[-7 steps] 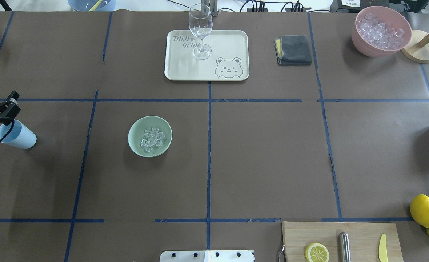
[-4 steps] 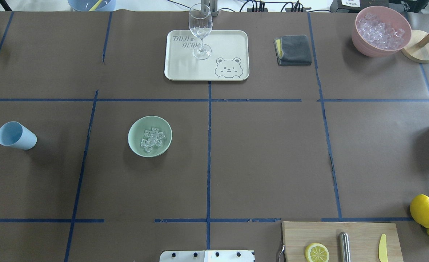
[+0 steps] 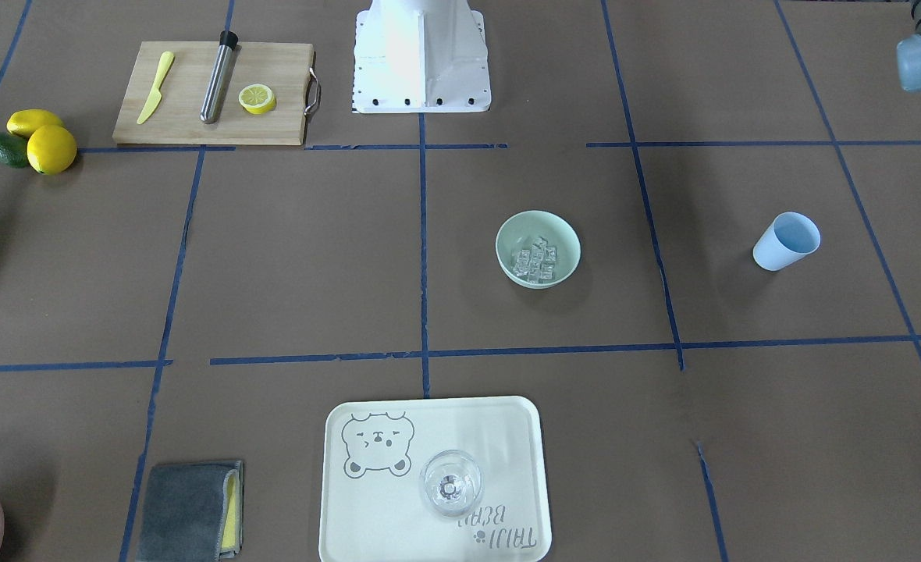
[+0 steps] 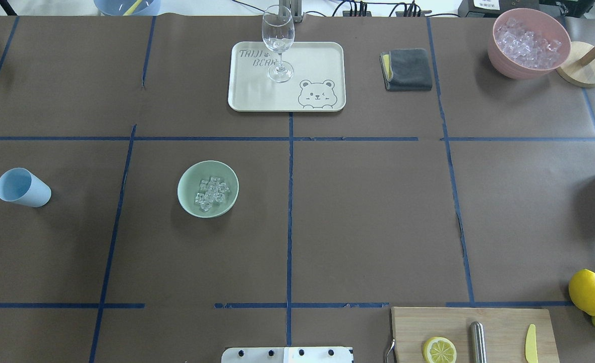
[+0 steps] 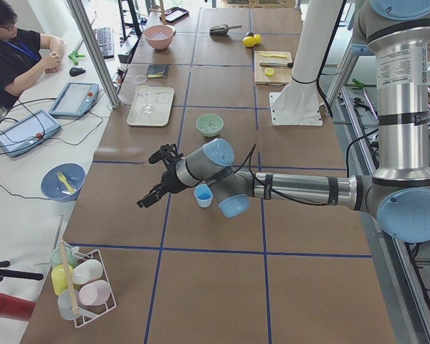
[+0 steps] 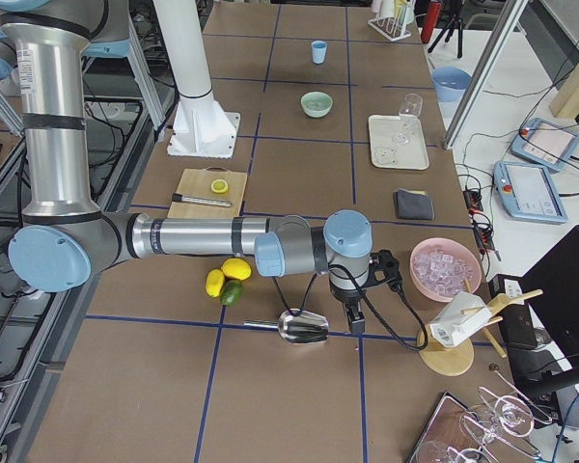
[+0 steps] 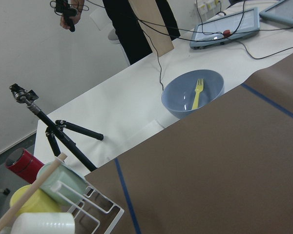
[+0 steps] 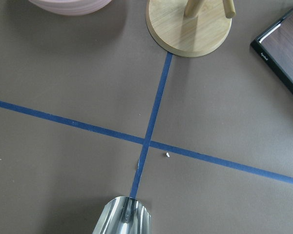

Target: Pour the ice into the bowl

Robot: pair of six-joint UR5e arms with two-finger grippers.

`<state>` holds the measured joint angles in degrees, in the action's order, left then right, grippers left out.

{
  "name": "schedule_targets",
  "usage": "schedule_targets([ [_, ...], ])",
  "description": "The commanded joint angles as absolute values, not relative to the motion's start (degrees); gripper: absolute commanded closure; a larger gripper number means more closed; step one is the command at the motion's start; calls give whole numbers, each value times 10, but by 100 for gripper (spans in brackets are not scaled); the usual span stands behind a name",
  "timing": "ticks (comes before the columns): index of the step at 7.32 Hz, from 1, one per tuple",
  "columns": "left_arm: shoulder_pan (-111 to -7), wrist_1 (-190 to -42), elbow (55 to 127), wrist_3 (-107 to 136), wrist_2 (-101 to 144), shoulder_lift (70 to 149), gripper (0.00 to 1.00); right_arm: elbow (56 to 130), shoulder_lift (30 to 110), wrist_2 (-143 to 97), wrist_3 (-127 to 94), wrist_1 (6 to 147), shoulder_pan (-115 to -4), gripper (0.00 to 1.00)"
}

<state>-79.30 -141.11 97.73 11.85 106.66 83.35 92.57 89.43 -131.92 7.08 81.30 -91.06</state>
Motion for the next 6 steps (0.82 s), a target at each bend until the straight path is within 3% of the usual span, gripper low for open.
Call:
schedule_targets([
  [1, -870, -1154, 983, 56, 1167, 873, 0, 937, 890, -1321, 63, 800, -909, 0],
  [4, -934, -935, 974, -54, 1322, 875, 0, 942, 888, -1366, 30, 731, -884, 0],
  [6, -943, -928, 983, -55, 1370, 833, 0, 1005, 857, -1365, -91, 731, -819, 0],
])
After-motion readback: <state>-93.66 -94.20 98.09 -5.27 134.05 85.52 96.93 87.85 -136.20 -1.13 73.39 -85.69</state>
